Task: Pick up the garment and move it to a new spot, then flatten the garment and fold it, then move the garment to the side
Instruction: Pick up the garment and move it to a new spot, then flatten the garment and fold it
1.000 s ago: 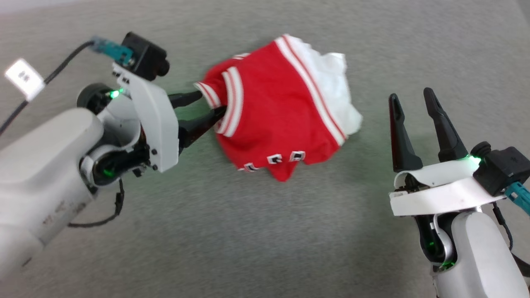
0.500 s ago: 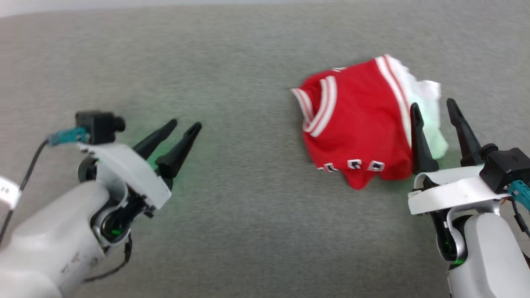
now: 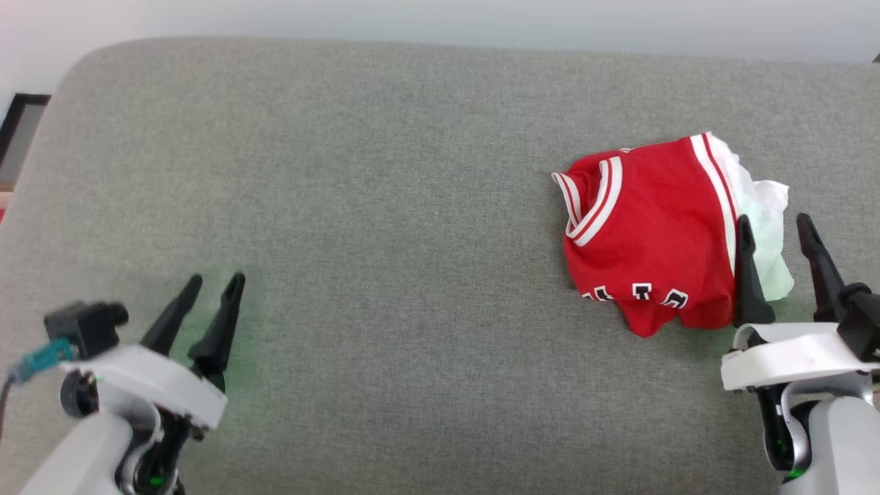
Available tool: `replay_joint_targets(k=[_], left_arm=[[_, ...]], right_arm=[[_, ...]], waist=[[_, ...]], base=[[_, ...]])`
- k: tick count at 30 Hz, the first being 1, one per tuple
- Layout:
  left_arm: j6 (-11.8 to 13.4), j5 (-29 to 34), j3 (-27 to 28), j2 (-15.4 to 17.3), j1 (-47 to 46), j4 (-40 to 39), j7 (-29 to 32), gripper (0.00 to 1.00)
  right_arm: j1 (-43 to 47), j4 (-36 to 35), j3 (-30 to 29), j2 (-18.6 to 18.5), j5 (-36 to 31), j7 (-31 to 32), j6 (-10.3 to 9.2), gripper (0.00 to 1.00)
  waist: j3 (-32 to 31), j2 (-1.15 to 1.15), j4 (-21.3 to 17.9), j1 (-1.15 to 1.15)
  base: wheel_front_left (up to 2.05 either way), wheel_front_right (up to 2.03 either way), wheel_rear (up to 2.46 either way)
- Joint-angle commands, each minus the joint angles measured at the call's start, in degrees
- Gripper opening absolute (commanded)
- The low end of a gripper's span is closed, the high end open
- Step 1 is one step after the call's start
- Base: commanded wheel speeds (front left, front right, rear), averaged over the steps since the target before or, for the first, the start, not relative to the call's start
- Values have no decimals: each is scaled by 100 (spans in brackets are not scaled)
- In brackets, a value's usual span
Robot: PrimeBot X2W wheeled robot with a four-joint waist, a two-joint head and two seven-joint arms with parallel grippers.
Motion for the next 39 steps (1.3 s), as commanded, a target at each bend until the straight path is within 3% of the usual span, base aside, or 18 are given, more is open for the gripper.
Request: replay_joint_targets(k=[1,13,20,28,39], left_arm=[[10,46,48,-17,49,-41,1,100],[10,2268,1831,-598,1099,-861,0,100],[11,3299,2298,-725,1366,-1477,0,100],[11,3650,2489,-1001,1531,-1702,1,100],[10,3709,2453,-1053,1482,-1677,1,100]], right_arm=[[62,-28,-25,-6,-50,-5,3,100],[346,-309,-257,-5,116,-5,3,100],[439,-501,-330,0,182,-5,3,100],[439,-490,-279,-1,253,-5,3,100],[336,-406,-198,-1,274,-5,3,100]], waist=[[-28,0,0,0],[-194,0,-303,0],[-214,0,-389,0],[-149,0,-393,0],[-63,0,-363,0]], base=[[0,0,0],[0,0,0],[0,0,0],[0,0,0],[0,0,0]])
